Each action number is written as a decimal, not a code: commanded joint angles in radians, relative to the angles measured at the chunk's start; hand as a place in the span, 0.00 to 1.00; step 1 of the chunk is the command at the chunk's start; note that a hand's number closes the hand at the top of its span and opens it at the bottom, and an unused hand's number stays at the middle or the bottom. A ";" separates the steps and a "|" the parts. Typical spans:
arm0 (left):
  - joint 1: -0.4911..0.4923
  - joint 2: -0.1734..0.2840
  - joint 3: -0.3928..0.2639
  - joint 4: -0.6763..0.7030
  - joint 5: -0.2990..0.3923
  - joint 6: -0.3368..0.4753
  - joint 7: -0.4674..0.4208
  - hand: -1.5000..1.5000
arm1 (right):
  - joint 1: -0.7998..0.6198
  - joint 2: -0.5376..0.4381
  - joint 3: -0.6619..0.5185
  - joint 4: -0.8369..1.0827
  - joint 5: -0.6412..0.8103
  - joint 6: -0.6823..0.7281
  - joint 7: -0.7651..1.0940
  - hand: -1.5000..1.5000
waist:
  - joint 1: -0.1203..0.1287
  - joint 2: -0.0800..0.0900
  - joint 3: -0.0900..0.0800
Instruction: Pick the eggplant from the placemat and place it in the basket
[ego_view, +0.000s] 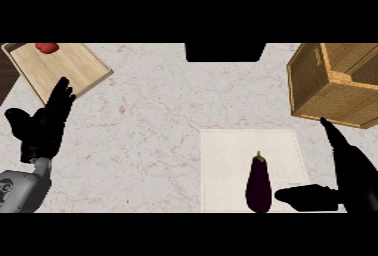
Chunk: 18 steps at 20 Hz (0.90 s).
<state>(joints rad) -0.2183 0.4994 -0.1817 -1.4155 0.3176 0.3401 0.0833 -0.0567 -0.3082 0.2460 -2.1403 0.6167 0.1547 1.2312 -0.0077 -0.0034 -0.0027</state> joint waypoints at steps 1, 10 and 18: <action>0.014 -0.034 0.001 0.028 -0.021 -0.013 -0.048 0.50 | -0.013 0.056 0.024 0.022 0.053 0.033 0.182 0.00 | 0.006 0.004 0.002; 0.063 -0.037 0.042 -0.061 -0.055 -0.030 0.020 0.50 | 0.155 0.174 0.083 0.129 0.239 -0.097 -0.077 0.00 | 0.008 0.003 0.003; -0.023 -0.095 0.095 0.005 -0.107 -0.064 0.045 0.50 | 0.182 0.242 0.105 0.117 0.359 -0.103 -0.111 0.00 | 0.005 0.003 0.003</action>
<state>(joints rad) -0.2201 0.4337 -0.1073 -1.4204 0.2415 0.2839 0.1120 0.1504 -0.0998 0.3549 -2.0228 0.9430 0.0472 1.0548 -0.0035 -0.0005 0.0001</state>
